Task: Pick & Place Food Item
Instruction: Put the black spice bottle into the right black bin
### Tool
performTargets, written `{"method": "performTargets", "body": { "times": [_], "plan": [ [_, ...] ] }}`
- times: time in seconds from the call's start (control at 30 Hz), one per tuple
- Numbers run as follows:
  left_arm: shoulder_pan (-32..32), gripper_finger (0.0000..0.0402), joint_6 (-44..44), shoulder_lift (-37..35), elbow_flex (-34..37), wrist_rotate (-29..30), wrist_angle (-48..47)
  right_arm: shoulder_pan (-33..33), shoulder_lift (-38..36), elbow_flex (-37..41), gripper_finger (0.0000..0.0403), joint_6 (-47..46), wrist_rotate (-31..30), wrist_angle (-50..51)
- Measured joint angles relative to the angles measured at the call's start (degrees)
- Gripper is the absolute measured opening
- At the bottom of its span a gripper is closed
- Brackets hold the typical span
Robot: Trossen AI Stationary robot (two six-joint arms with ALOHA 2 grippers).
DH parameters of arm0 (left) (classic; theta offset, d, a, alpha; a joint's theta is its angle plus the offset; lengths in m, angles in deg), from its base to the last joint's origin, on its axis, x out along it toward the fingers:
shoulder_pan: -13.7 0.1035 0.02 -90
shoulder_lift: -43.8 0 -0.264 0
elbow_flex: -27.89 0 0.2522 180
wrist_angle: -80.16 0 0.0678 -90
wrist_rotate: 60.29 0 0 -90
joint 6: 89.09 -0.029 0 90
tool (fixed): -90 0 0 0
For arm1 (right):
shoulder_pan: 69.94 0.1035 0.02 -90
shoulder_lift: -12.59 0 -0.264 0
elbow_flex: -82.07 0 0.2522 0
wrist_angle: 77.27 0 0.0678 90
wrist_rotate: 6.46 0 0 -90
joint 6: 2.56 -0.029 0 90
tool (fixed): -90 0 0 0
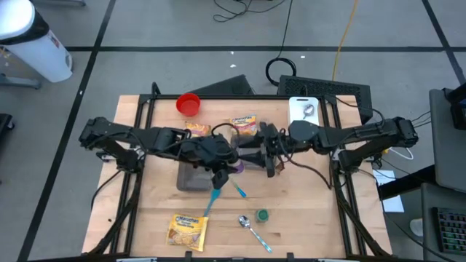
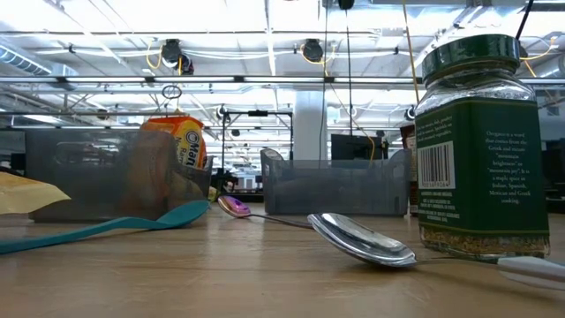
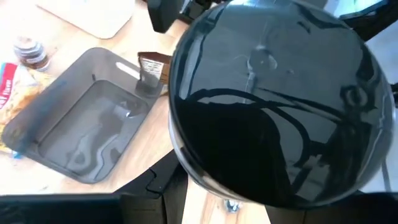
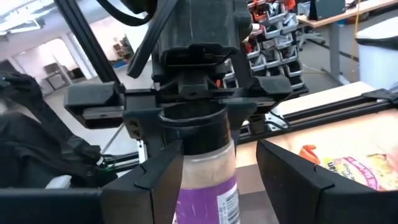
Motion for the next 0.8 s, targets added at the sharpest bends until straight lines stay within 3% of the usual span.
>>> {"method": "performTargets", "body": {
  "times": [0.33, 0.8],
  "plan": [
    [2.24, 0.0170, -0.77, 0.68, 0.02, -2.44, 0.57, -0.23, 1.43, 0.02, 0.0200, -2.16, 2.82, -3.64],
    [2.83, 0.0170, -1.00, 1.20, 0.09, -3.84, 3.13, -0.60, 5.30, 0.04, 0.0267, -4.41, 4.77, -7.08]
  ]
}}
